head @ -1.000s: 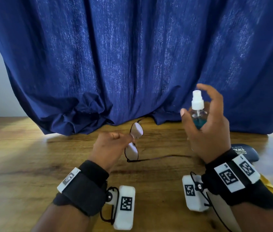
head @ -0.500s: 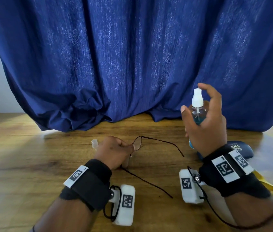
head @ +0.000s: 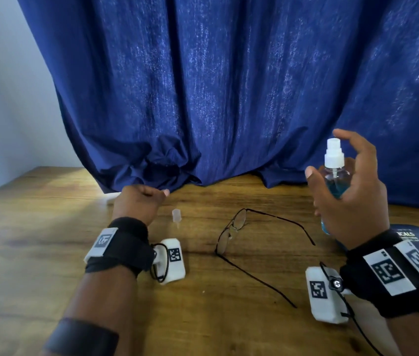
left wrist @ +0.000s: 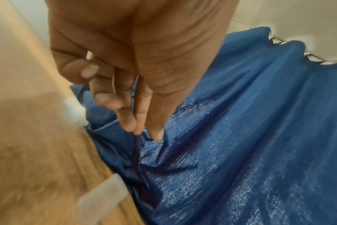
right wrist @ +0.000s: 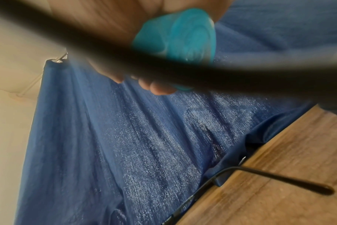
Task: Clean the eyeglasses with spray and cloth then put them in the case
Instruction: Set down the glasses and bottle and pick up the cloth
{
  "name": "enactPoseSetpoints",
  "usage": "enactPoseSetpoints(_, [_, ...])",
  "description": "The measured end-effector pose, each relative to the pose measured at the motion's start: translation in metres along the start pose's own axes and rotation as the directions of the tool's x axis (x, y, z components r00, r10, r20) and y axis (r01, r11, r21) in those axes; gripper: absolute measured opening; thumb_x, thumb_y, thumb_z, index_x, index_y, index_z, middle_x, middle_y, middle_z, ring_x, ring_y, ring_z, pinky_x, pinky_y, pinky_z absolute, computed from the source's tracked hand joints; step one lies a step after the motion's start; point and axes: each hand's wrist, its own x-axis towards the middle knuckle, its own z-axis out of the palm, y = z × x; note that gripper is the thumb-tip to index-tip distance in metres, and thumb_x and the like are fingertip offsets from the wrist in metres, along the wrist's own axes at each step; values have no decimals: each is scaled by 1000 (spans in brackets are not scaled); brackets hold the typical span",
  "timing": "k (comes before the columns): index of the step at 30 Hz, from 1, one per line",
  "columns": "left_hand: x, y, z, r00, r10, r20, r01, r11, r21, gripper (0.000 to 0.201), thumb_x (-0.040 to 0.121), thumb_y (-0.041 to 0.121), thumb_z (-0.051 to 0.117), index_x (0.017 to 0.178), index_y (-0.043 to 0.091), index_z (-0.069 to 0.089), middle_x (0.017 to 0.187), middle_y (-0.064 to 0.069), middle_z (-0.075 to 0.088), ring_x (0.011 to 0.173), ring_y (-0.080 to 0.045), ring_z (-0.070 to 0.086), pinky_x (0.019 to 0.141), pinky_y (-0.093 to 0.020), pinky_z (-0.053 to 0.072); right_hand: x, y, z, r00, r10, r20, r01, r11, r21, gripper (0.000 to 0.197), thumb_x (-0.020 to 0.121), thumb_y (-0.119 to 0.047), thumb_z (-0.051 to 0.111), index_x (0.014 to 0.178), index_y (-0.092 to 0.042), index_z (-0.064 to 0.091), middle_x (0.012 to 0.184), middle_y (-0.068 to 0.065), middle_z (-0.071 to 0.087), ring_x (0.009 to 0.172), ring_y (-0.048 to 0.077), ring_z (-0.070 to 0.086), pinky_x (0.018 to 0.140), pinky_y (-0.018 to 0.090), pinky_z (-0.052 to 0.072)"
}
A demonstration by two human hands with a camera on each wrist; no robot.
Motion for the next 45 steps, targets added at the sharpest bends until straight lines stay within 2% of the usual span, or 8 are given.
enactPoseSetpoints(5, [4, -17, 23, 965, -26, 259, 24, 1000, 12, 18, 80, 31, 88, 89, 21, 76, 89, 1, 78, 87, -18, 72, 77, -26, 54, -1, -3, 1, 999, -4, 44, 3, 1000, 8, 57, 93, -24, 70, 142, -33, 41, 76, 6, 66, 52, 20, 64, 51, 35, 57])
enactPoseSetpoints(9, [10, -23, 29, 968, 13, 250, -67, 975, 210, 5, 85, 22, 81, 84, 25, 77, 98, 8, 78, 97, -14, 73, 85, -24, 54, -1, -2, 3, 997, -13, 74, 12, 1000, 4, 59, 93, -25, 70, 143, -31, 41, 77, 6, 67, 52, 15, 63, 51, 33, 57])
enactPoseSetpoints(13, [1, -9, 24, 976, 120, 182, -99, 988, -118, 9, 86, 27, 83, 92, 22, 80, 96, 4, 80, 93, -9, 73, 90, -29, 56, -3, -3, 4, 993, -5, 120, 4, 1000, 2, 60, 93, -27, 71, 143, -34, 39, 77, 7, 67, 53, 16, 64, 53, 38, 58])
enactPoseSetpoints(16, [-23, 24, 21, 942, 240, 235, -118, 892, -436, 25, 84, 34, 79, 106, 22, 79, 101, 6, 81, 77, 9, 68, 72, -18, 47, -6, -5, 6, 985, 6, 172, -8, 1000, 12, 62, 92, -28, 71, 143, -38, 37, 75, 7, 67, 54, 17, 63, 54, 40, 57])
enactPoseSetpoints(19, [-48, 48, 28, 885, 328, 330, -43, 764, -644, 40, 75, 42, 78, 109, 23, 79, 106, 5, 81, 76, 0, 61, 67, -23, 42, -8, -8, 9, 964, -7, 267, 0, 1000, 27, 68, 92, -31, 70, 146, -42, 31, 75, 4, 66, 54, 15, 62, 51, 33, 56])
enactPoseSetpoints(34, [-94, 64, 60, 827, 512, 232, -181, 633, -753, 29, 84, 18, 71, 110, 4, 75, 85, 9, 80, 68, 7, 67, 63, -7, 49, -12, -13, 12, 735, -4, 678, 35, 999, -33, 80, 89, -30, 77, 150, -47, 29, 78, -1, 66, 63, 7, 60, 61, 16, 49])
enactPoseSetpoints(40, [-87, 63, 53, 778, 597, 195, -398, 708, -583, 23, 88, 23, 75, 110, 22, 79, 104, 5, 82, 102, -18, 76, 95, -33, 61, -13, -13, 13, 721, 13, 692, 24, 999, -44, 82, 88, -34, 77, 151, -48, 27, 79, -4, 66, 62, 2, 59, 61, 15, 49])
enactPoseSetpoints(45, [-84, 61, 52, 718, 666, 204, -518, 706, -483, 26, 89, 33, 73, 114, 32, 78, 104, 7, 80, 95, -30, 72, 91, -53, 59, -12, -13, 14, 714, 13, 700, 53, 996, -73, 84, 89, -34, 77, 153, -46, 24, 75, -6, 63, 62, 2, 60, 59, 16, 48])
